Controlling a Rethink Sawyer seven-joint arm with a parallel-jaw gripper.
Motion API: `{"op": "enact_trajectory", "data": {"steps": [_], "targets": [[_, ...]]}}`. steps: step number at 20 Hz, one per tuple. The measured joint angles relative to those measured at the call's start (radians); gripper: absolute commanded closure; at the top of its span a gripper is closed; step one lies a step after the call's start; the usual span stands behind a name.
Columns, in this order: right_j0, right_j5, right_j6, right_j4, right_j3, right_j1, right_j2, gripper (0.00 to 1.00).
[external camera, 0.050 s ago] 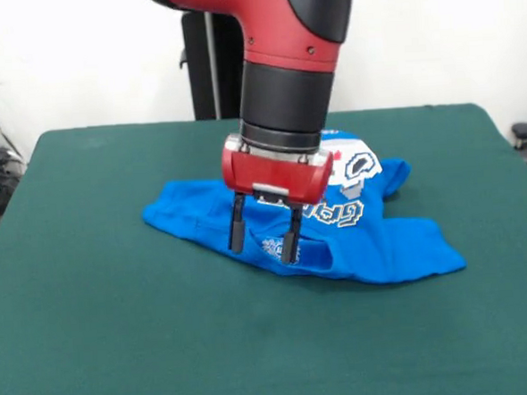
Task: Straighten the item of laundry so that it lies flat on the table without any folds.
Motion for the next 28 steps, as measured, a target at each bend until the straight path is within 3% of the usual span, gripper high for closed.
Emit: {"op": "enact_trajectory", "data": {"steps": [4, 16, 22, 28], "targets": [[-0.018, 0.031, 0.000, -0.035, -0.002, 0.021, 0.009, 0.00], [-0.177, 0.291, 0.000, -0.203, -0.002, 0.074, 0.140, 0.00], [-0.234, 0.316, 0.000, -0.272, -0.003, 0.077, 0.208, 0.00], [-0.220, 0.294, 0.000, -0.321, -0.003, 0.072, 0.206, 0.00]]}}
